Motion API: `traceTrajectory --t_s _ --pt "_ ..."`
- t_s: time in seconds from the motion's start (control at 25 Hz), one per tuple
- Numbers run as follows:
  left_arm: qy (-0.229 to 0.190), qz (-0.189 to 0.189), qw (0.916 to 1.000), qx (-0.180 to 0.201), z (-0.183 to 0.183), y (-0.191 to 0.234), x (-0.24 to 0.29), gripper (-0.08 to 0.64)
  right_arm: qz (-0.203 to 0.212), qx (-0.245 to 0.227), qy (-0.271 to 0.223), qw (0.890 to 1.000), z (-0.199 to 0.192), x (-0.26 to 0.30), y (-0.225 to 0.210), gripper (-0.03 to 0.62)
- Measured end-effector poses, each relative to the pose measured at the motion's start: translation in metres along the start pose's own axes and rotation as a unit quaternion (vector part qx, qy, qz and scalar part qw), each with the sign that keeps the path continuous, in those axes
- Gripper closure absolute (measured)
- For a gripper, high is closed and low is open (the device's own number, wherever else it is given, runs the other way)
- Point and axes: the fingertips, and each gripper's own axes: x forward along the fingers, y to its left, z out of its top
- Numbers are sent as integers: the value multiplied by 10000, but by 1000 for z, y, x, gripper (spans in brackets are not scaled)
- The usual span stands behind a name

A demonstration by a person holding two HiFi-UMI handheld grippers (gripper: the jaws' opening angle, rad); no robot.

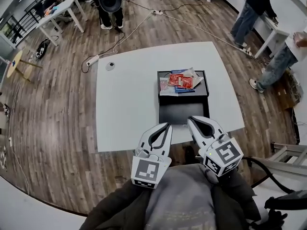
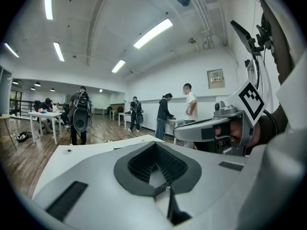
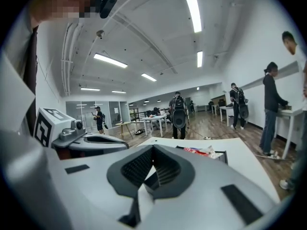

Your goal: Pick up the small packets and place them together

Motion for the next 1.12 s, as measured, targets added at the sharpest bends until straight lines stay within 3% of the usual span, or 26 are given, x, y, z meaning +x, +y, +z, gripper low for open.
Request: traceTrajectory --t_s 0.56,0.92,1.12 --pt "80 390 9992 84 9 -23 30 558 594 -57 -43 9982 3 -8 -30 588" --pt "176 462 9988 29 9 -5 24 558 686 -3 -12 9976 7 8 -21 588" --pt "217 452 9987 67 -4 -21 36 558 698 30 -34 9976 -9 -1 -38 588"
